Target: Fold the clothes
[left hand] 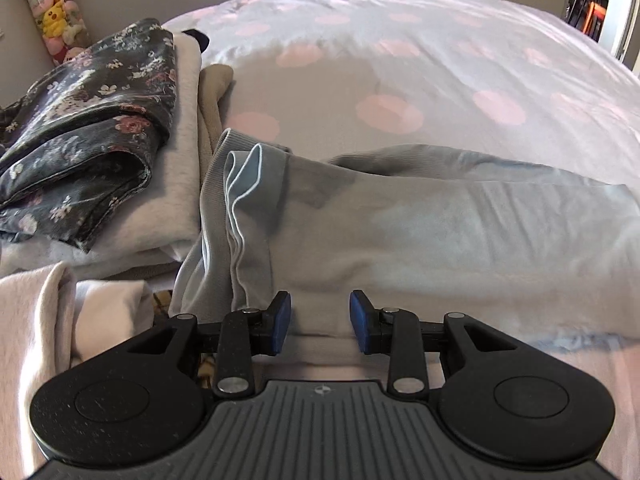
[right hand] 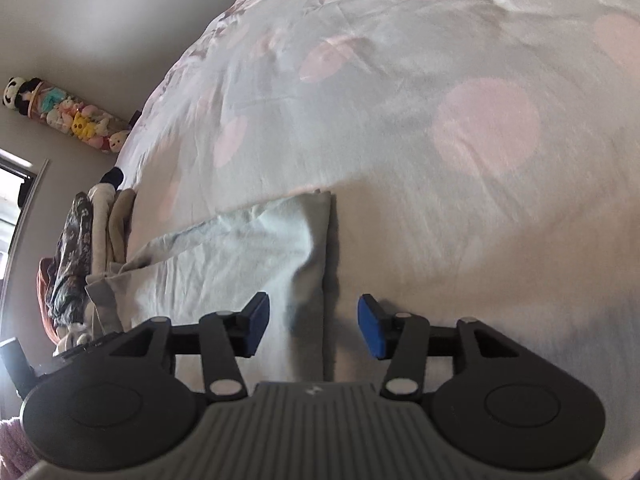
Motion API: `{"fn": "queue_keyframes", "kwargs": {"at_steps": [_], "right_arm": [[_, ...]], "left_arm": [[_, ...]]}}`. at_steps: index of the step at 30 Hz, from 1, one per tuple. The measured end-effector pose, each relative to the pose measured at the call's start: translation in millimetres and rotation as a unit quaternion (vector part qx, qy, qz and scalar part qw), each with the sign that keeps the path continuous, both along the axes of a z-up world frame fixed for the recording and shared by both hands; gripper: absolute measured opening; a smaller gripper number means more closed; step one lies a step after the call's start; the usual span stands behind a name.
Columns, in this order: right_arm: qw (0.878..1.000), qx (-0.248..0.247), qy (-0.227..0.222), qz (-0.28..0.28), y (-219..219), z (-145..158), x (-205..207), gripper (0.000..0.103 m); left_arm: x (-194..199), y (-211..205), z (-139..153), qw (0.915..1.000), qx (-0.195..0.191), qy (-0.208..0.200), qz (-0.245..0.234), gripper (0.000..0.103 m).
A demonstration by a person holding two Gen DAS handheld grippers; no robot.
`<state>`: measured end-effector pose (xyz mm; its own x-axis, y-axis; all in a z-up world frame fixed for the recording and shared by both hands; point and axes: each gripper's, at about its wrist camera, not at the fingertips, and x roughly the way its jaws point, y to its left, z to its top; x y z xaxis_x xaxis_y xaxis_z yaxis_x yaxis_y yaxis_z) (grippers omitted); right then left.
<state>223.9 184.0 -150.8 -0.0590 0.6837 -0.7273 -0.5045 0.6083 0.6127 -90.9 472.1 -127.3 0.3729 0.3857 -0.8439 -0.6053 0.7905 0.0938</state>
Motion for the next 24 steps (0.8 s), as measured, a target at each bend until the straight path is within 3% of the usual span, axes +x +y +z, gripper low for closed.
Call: {"fn": "queue_keyframes", "kwargs": {"at_steps": [7,8,11,14,19,24], "right_arm": [[0.999,0.039,0.013,-0.003,13.3,-25.3,-10.1,0.051],[0.999,0.032,-0.002,0.003,17.5,-24.1,-13.2,0.036],[1.0,0.02,-0.006,0.0,20.4,-25.0,-16.1,0.012],[0.999,0.038,0.017,-0.021,11.1,-21.8,-13.2,0.009],[0.998,0.055,0.0,-0.032,-11.0,6.5,-20.9,0.008],[0.998,0.038,-0.017,-0.054,-61.8,28.7,-20.9,0.008]], "left_arm": [[-8.4,-32.8,7.8,0.9995,-0.029,-0.011,-0.009,0.031],[-11.4,-37.9,8.6,0.9994,-0.033,-0.012,-0.004,0.031],[-20.9,-48.6,8.2,0.9987,-0.045,-0.019,0.016,0.031],[-33.6,-56.2,6.5,0.9972,-0.058,-0.029,0.036,0.031],[-56.5,-71.9,7.3,0.9956,-0.069,-0.038,0.051,0.031],[-78.1,-86.3,10.6,0.9938,-0.08,-0.049,0.06,0.031]]}}
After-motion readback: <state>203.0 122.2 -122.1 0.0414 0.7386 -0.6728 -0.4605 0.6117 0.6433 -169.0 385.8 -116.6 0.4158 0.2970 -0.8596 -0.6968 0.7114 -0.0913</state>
